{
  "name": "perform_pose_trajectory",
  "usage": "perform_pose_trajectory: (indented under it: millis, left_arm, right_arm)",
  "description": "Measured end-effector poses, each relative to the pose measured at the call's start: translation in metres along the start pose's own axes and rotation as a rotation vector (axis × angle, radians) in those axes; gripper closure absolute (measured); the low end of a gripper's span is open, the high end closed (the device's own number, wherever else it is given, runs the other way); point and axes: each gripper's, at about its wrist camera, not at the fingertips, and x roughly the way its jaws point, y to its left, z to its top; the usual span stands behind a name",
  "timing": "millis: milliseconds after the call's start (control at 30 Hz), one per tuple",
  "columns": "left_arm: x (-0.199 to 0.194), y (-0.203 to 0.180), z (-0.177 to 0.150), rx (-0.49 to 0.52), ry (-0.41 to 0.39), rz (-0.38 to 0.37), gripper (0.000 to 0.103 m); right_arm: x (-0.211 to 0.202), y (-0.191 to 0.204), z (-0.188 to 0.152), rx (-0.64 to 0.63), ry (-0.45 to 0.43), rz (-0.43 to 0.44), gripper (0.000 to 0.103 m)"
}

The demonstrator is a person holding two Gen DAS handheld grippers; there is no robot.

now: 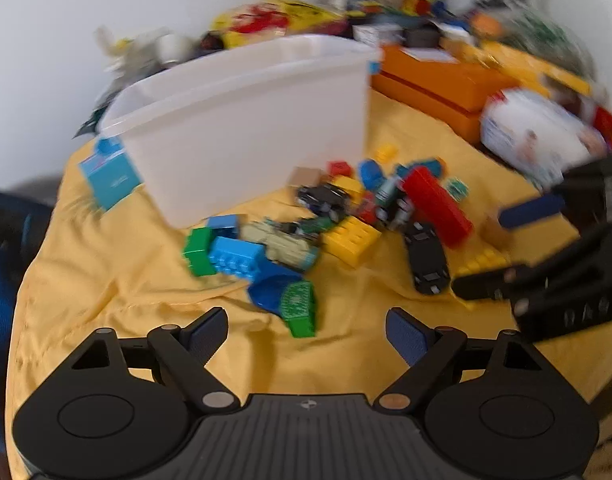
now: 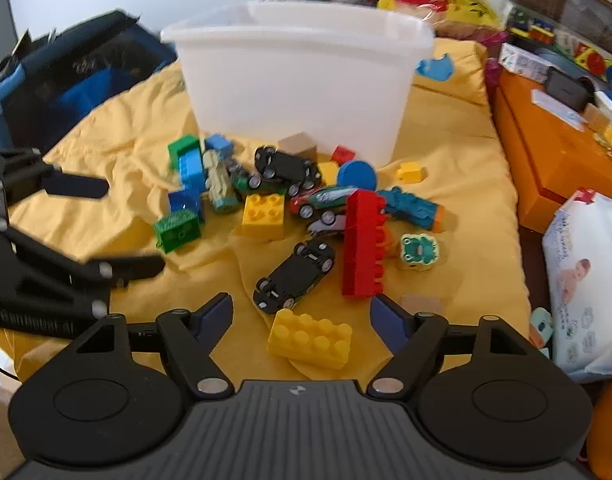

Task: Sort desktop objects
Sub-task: 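Grasp the green brick with the left tool while the right tool grasps the yellow brick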

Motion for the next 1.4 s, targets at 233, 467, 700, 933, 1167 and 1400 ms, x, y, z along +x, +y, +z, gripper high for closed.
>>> perform_pose_trajectory:
  millis: [233, 467, 700, 933, 1167, 1400]
  left_arm:
    - [0.008, -0.008, 0.004, 0.082, 0.009, 0.033, 0.033]
    - [0.037, 0.011, 0.006, -0.023, 0.075, 0.012, 0.063]
    - [0.045, 0.015, 0.005, -0.035, 0.101, -0.079, 0.082]
    - [0.026, -0.006, 0.002, 0.268, 0.032, 0.039, 0.082]
    - [0.034, -0.054, -0.026, 0.71, 0.025, 0.123, 0.078]
    - [0.023, -0.049, -0.022, 0.602, 0.003, 0.04, 0.074]
  right_arm:
    - [-0.006, 0.001, -0.01, -0.016, 0.0, 0.022, 0.034]
    - [-0.004, 0.004, -0.011, -0.074, 0.014, -0.033, 0.05]
    - [-0.003, -0.001, -0.013, -0.023, 0.018, -0.012, 0.05]
    - [-0.002, -0.002, -0.011, -0.01, 0.014, -0.024, 0.052]
    - [-0.008, -0.026, -0.005, 0.091, -0.036, -0.134, 0.052]
    - [-0.006, -0.033, -0.004, 0.118, -0.024, -0.061, 0.052]
